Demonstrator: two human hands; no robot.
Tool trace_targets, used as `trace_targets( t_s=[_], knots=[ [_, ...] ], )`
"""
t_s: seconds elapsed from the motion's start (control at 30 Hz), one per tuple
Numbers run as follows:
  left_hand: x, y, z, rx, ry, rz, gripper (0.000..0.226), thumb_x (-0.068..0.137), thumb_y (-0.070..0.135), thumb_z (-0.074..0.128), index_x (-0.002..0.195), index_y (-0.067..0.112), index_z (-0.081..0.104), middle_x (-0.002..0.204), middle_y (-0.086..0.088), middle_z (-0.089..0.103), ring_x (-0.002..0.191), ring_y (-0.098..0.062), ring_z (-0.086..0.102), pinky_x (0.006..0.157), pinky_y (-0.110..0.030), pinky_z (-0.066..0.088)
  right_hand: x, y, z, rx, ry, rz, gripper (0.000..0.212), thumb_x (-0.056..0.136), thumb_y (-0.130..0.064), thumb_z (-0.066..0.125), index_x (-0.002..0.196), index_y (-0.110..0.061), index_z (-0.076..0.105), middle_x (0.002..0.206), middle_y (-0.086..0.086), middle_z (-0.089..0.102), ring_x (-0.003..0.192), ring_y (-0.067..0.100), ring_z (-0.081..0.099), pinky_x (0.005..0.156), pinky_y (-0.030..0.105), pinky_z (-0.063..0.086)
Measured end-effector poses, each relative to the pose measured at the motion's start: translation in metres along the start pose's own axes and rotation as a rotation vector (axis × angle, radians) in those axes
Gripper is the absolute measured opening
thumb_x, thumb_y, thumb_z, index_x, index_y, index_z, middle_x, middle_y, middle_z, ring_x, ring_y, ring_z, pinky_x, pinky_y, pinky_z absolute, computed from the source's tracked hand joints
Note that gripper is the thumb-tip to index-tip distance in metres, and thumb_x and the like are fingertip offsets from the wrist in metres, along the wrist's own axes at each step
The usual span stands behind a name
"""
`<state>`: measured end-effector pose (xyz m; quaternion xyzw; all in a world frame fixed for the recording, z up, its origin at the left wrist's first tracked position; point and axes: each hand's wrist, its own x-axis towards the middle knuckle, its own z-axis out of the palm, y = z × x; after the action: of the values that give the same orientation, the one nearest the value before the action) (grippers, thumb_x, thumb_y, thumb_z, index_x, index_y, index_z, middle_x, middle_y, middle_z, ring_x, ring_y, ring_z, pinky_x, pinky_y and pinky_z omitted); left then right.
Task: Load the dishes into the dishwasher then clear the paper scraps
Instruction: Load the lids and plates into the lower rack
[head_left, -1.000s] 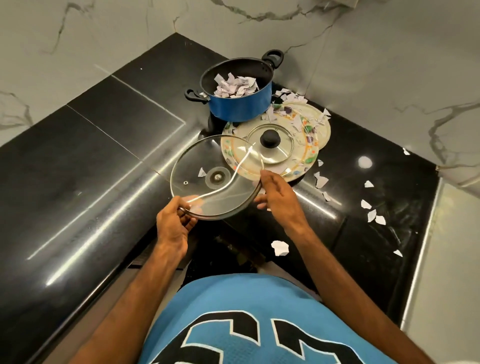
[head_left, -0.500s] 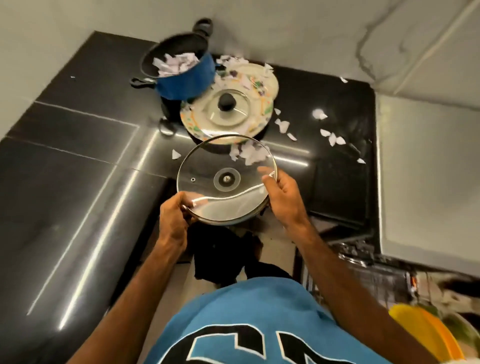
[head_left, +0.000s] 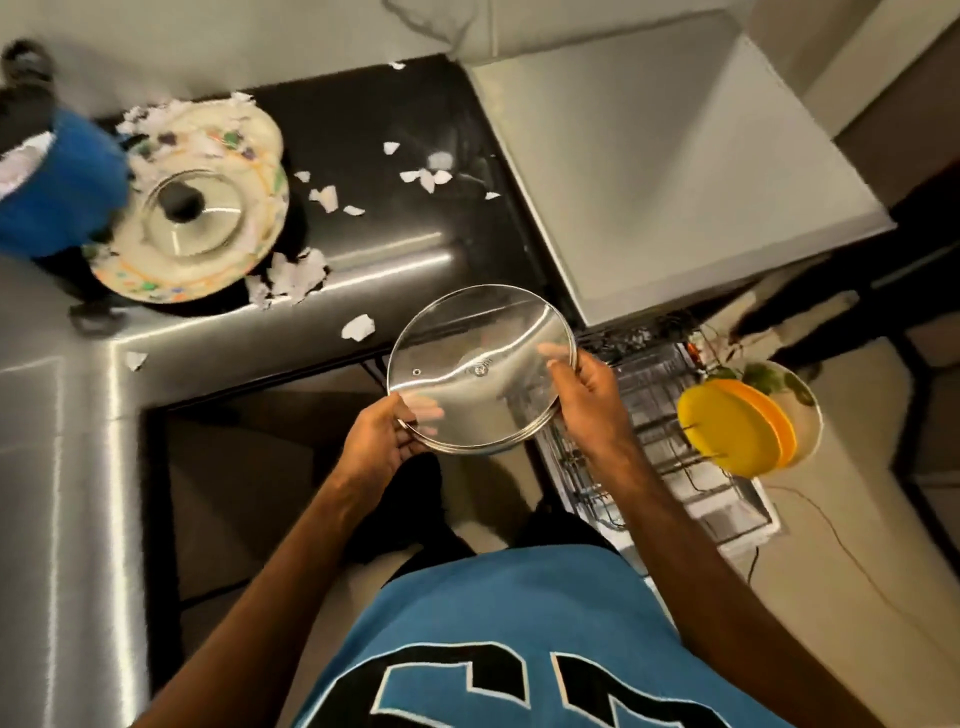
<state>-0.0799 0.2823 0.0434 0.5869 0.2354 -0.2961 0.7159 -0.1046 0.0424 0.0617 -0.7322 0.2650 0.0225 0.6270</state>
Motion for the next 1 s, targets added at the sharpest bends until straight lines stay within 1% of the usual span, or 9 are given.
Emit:
trace_targets(
  t_s=[0.2,0.33,0.43,0.57,0.63,0.7,0.77,0.9,1.0],
  knots=[
    [0.02,-0.013,0.057,0.15,-0.175,-0.095,0.035,0.082,0.02,0.05,0.106,0.006,0.072,0.098,-0.009,0.077,0.079,-0.017,0.068,0.072,-0.029,0.051,-0.007,0.021,-0.068,0.018,0.139,0.055,0.023,0.104,-0.027,0.058,0.12,-0.029,0.074,0.109,-0.009,0.075,0.09,0.003,0.069,0.086,0.03,0.057],
    [0.028,-0.029,0.12,0.242,-0.212,-0.134,0.041,0.079,0.025,0.052,0.11,0.007,0.071,0.098,-0.007,0.076,0.079,-0.015,0.068,0.072,-0.028,0.051,-0.008,0.044,-0.128,0.022,0.189,0.112,0.021,0.105,-0.029,0.057,0.118,-0.032,0.072,0.063,-0.015,0.057,0.05,-0.001,0.048,0.051,0.019,0.044],
    [0.031,-0.046,0.167,0.293,-0.199,-0.154,0.03,0.092,0.016,0.048,0.109,0.009,0.072,0.098,-0.007,0.076,0.085,-0.019,0.066,0.079,-0.031,0.05,-0.008,0.062,-0.17,0.051,0.221,0.152,0.019,0.104,-0.032,0.057,0.115,-0.027,0.072,0.067,-0.007,0.051,0.061,0.012,0.049,0.06,0.033,0.046],
    [0.034,-0.068,0.23,0.388,-0.168,-0.197,0.026,0.097,0.012,0.049,0.112,0.01,0.069,0.11,-0.013,0.075,0.099,-0.026,0.066,0.094,-0.039,0.051,-0.004,0.085,-0.219,0.073,0.272,0.178,0.015,0.105,-0.029,0.056,0.104,-0.03,0.07,0.062,-0.01,0.047,0.058,0.01,0.047,0.059,0.03,0.043],
    [0.037,-0.081,0.258,0.525,-0.118,-0.179,0.031,0.1,0.018,0.05,0.125,0.007,0.064,0.109,-0.009,0.074,0.1,-0.021,0.067,0.092,-0.037,0.052,-0.002,0.095,-0.239,0.075,0.306,0.177,0.018,0.105,-0.03,0.055,0.09,-0.029,0.065,0.061,-0.007,0.046,0.054,0.01,0.045,0.055,0.03,0.04],
    [0.04,-0.095,0.276,0.951,-0.038,0.002,0.048,0.1,0.032,0.055,0.142,0.01,0.051,0.122,-0.006,0.065,0.113,-0.021,0.062,0.097,-0.036,0.05,-0.002,0.104,-0.253,0.067,0.331,0.166,0.032,0.106,-0.033,0.054,0.076,-0.024,0.054,0.06,-0.002,0.044,0.053,0.013,0.042,0.053,0.033,0.037],
    [0.04,-0.105,0.294,1.278,-0.056,0.343,0.061,0.101,0.044,0.053,0.153,0.015,0.039,0.148,-0.008,0.05,0.135,-0.023,0.048,0.113,-0.039,0.039,0.0,0.112,-0.265,0.063,0.352,0.194,0.032,0.106,-0.034,0.052,0.075,-0.024,0.052,0.06,-0.002,0.043,0.053,0.013,0.042,0.055,0.034,0.037],
    [0.029,-0.113,0.336,1.374,-0.563,0.566,0.065,0.099,0.067,0.041,0.154,0.032,0.035,0.156,0.004,0.044,0.141,-0.012,0.041,0.117,-0.037,0.034,0.01,0.127,-0.28,0.077,0.378,0.267,0.022,0.104,-0.032,0.052,0.096,-0.015,0.063,0.069,-0.001,0.054,0.06,0.014,0.051,0.062,0.032,0.042],
    [0.033,-0.125,0.363,1.666,-0.658,0.747,0.07,0.096,0.062,0.051,0.155,0.03,0.029,0.155,0.001,0.046,0.14,-0.02,0.045,0.114,-0.044,0.039,0.025,0.136,-0.287,0.081,0.402,0.3,0.022,0.101,-0.031,0.054,0.096,-0.013,0.065,0.071,-0.002,0.058,0.063,0.015,0.054,0.063,0.031,0.04]
  ],
)
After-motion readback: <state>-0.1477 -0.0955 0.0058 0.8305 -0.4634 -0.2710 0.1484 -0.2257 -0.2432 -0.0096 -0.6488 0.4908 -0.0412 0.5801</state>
